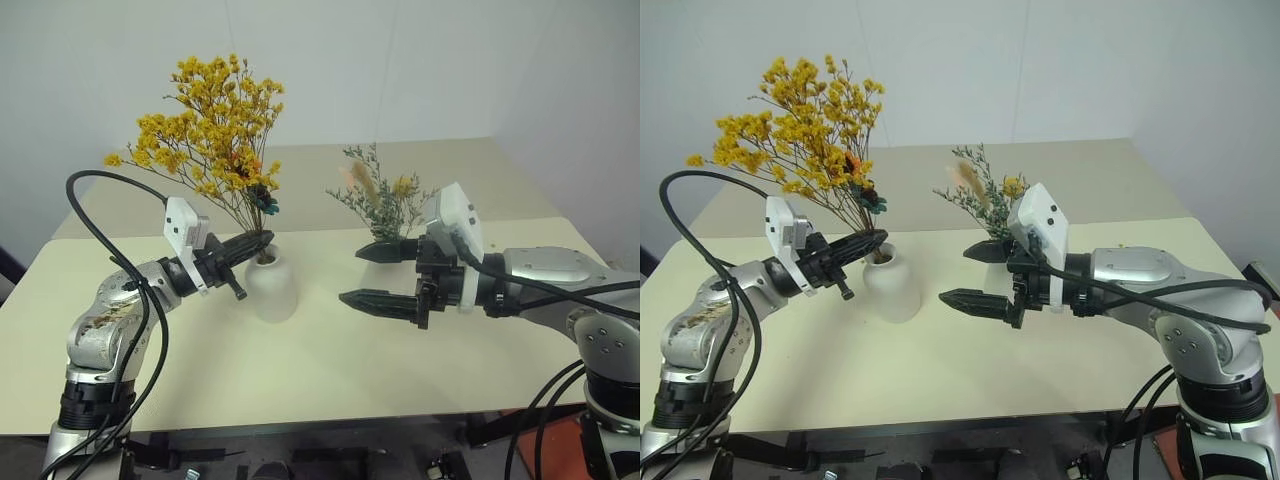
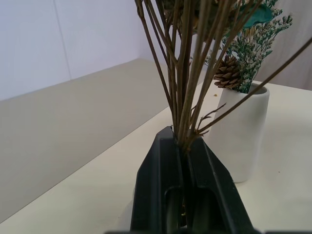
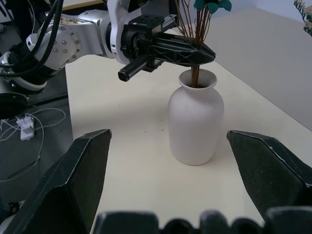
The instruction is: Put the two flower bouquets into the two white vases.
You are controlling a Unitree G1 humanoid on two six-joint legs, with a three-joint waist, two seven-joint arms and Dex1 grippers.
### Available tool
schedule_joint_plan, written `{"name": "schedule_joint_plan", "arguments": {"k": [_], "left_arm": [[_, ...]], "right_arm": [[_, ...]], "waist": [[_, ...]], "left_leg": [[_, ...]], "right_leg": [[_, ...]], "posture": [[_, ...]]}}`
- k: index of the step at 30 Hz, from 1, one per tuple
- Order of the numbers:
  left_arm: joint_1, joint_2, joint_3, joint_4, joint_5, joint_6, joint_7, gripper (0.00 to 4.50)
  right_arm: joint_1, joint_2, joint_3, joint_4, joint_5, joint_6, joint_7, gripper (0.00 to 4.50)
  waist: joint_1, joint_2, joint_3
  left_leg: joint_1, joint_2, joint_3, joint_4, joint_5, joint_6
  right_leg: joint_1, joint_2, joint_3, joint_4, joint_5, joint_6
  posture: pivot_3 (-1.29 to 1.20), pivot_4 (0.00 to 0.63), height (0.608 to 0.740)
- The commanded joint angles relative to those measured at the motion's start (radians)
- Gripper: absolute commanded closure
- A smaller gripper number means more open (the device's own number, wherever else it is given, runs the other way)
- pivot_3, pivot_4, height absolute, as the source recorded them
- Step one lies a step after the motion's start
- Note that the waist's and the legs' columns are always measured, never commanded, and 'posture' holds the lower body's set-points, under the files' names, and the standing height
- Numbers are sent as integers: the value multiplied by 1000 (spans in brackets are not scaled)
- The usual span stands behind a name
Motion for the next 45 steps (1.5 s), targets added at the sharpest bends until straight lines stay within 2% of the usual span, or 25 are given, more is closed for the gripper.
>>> {"name": "schedule_joint_plan", "arguments": {"k": [1, 3, 14, 23, 33, 37, 45], "left_arm": [[4, 5, 17, -23, -18, -1, -6, 3969], [3, 8, 21, -26, -26, 6, -8, 3465], [19, 48, 54, -61, -68, 47, -12, 16], [95, 122, 130, -135, -120, 112, 3, 16], [291, 305, 299, -282, -274, 166, -173, 16], [311, 354, 300, -312, -291, 137, -254, 16], [252, 389, 259, -311, -340, 155, -311, 16]], "right_arm": [[1, 2, -26, -29, 11, -30, -1, 0], [2, 2, -26, -28, 11, -31, -2, 0], [2, 5, -25, -25, 13, -34, -1, 0], [8, 7, -26, -27, 12, -38, 5, 0], [41, -31, -47, -18, 15, -40, 38, 0], [52, -56, -60, -12, 6, -44, 49, 0], [133, -135, -151, -46, 52, -33, 69, 0]], "waist": [[0, 0, 0], [0, 0, 0], [-2, 0, 0], [-2, 0, 0], [1, 0, 0], [0, 0, 0], [1, 0, 0]], "left_leg": [[0, 0, 0, 0, 0, 0], [0, 0, 0, 0, 0, 0], [0, 0, 0, 0, 0, 0], [0, 1, 0, 0, 0, 0], [1, 1, 0, 0, 0, 0], [1, 1, 0, 0, 0, 0], [1, 2, 0, 0, 0, 0]], "right_leg": [[0, 0, 0, 0, 0, 0], [0, 0, 0, 0, 0, 0], [0, 0, 0, 0, 0, 0], [0, 0, 0, 0, 0, 0], [0, 1, 0, -1, 0, 0], [1, 1, 0, -1, 0, 0], [1, 1, 0, -1, 0, 0]], "posture": [[0, 150, 740], [0, 150, 740], [0, 150, 740], [0, 150, 740], [0, 150, 740], [0, 150, 740], [0, 150, 740]]}}
